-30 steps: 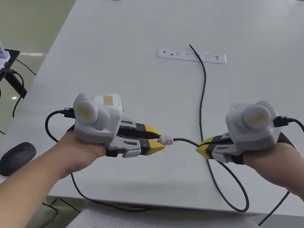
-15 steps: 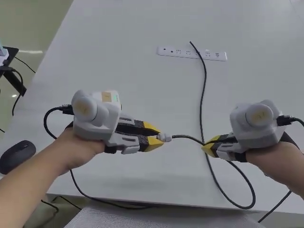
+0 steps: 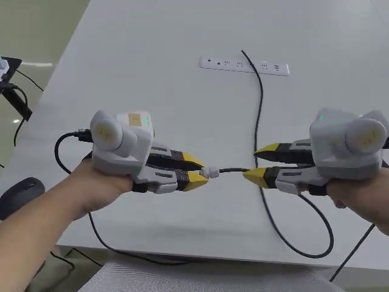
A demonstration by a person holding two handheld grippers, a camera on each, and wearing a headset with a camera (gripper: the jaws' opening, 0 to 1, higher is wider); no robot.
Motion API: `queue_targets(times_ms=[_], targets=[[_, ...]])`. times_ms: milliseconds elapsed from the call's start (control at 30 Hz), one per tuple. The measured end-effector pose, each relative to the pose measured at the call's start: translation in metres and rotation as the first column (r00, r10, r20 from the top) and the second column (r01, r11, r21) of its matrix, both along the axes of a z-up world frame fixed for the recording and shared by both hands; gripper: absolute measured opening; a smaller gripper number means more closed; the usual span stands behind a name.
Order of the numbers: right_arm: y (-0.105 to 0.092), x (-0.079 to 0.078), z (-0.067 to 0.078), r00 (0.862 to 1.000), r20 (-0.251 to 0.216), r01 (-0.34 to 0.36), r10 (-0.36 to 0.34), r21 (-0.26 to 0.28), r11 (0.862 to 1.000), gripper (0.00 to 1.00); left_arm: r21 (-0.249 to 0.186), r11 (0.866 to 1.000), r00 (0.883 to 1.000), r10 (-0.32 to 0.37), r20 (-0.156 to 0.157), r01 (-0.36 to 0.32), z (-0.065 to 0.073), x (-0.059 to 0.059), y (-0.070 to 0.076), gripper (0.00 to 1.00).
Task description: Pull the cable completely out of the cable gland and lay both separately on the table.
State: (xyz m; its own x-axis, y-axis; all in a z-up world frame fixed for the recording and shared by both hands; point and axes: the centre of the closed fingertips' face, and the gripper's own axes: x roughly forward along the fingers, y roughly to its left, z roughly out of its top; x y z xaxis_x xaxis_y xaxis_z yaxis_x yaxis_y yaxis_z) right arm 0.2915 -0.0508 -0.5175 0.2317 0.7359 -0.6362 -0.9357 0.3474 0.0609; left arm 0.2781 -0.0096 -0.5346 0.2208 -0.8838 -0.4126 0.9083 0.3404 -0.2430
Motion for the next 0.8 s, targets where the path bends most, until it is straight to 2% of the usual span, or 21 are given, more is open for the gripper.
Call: queue_targets(times_ms=[67,100,167,400,600,633,800], targets=[[0.008,-0.004,-0.005,0.999,0.016,-0.046,0.047,-0.036,0.998,0.24,0.002,1.000,1.000,-0.006,0.001,0.006,0.002,0.000,-0.003,0.15],[0.011,-0.005,-0.011,0.996,0.035,-0.084,0.087,-0.078,0.993,0.24,0.003,1.000,1.000,-0.008,0.001,0.008,0.002,-0.001,-0.004,0.15],[0.016,-0.006,-0.018,0.991,0.055,-0.112,0.119,-0.114,0.987,0.20,0.008,1.000,1.000,-0.013,0.004,0.013,0.002,-0.001,-0.005,0.15],[0.021,-0.008,-0.022,0.989,0.042,-0.135,0.141,-0.121,0.983,0.06,0.007,1.000,1.000,-0.017,0.010,0.017,0.001,-0.001,-0.004,0.15],[0.018,-0.011,-0.027,0.989,0.017,-0.145,0.148,-0.137,0.980,0.03,0.008,1.000,1.000,-0.021,0.010,0.021,-0.001,-0.002,-0.003,0.15],[0.017,-0.011,-0.027,0.989,0.018,-0.144,0.148,-0.141,0.980,0.02,0.012,1.000,0.999,-0.019,0.026,0.019,0.000,-0.001,-0.003,0.15],[0.015,-0.010,-0.028,0.988,0.029,-0.148,0.154,-0.156,0.977,0.00,0.007,1.000,1.000,-0.013,0.023,0.013,0.000,0.001,-0.002,0.15]])
